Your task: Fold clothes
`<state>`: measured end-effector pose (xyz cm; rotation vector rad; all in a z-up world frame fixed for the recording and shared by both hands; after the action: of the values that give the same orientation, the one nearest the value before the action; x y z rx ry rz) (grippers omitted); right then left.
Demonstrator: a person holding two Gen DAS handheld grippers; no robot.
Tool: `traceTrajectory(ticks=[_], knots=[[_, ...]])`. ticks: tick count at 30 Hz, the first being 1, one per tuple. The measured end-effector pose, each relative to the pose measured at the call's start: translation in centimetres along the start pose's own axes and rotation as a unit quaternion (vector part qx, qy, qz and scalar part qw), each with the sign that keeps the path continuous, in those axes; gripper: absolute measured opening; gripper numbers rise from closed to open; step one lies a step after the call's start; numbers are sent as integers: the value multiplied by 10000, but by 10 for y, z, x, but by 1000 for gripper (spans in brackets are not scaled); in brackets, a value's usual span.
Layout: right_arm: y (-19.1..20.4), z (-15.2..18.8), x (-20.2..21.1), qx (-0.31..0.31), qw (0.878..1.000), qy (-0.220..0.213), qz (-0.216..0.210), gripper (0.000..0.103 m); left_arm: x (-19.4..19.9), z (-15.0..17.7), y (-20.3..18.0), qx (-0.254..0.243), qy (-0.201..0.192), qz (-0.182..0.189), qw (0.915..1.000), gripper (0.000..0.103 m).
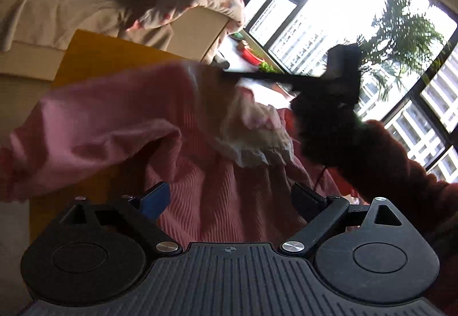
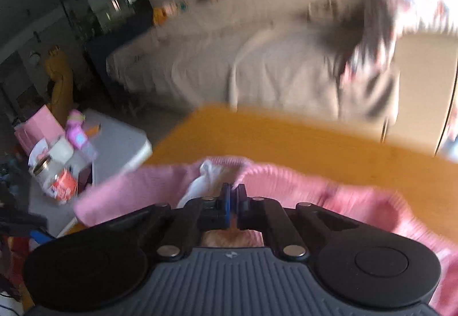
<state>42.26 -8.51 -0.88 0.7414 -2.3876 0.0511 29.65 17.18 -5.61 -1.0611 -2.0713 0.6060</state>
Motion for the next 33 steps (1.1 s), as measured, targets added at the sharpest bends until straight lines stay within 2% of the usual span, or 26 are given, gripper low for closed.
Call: traceTrajectory(ticks=[2, 3, 6, 9, 12, 14, 16, 18, 19, 20, 24, 27, 30, 33], knots=[[1, -19, 3, 173, 9992, -268, 223, 3, -6, 4, 3, 59, 57, 108, 9999, 95], [1, -20, -7, 259, 9987, -253, 372, 3, -10, 7, 3, 62, 101, 156, 9998, 95], [3, -21, -40, 500, 9954, -146, 805, 3, -23, 15, 5, 56, 269, 253, 9993, 95], [-5, -10, -81, 485, 9927, 244, 1078, 4, -31, 22, 6, 64, 433, 203, 9988, 95], [-18, -5, -98, 357, 9911, 419, 1208, 13, -30, 22, 4, 36, 489, 177, 9986, 95], [-29, -10, -76, 163, 9915, 202, 1272, 24, -28, 19, 1, 16, 447, 234, 9987, 95], [-40, -10, -39, 76, 9907, -103, 1353, 28, -25, 17, -2, -19, 349, 365, 9987, 96], [-49, 3, -6, 6, 9906, -178, 1354, 39, -28, 15, -4, -9, 239, 559, 9982, 97], [-53, 10, 10, -32, 9906, -209, 1351, 48, -31, 13, -3, 30, 184, 619, 9979, 97], [-60, 22, 20, -273, 9909, -150, 1309, 51, -36, 12, -1, 77, 139, 662, 9977, 97], [-91, 75, 58, -1349, 9845, 139, 1108, 51, -59, 13, 8, 386, 79, 603, 9974, 98], [-112, 105, 58, -1967, 9746, 189, 1050, 49, -67, 15, 12, 599, -23, 566, 9966, 98], [-126, 117, 69, -2057, 9741, 78, 934, 49, -70, 19, 10, 872, 2, 632, 9942, 98], [-138, 124, 81, -2040, 9751, 43, 872, 47, -76, 31, -5, 1010, 189, 751, 9919, 98]])
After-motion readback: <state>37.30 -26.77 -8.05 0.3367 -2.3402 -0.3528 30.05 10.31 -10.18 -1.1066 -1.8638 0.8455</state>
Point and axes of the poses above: each gripper's, at about its wrist camera, not at the fingertips, and x roughly against the way its jaws point, y to its left, z to its underside, the point moved 3 cm from there along -x, roughly the way its jaws point, and after that the axes turned 14 degrees about z, right-handed, at the moved point
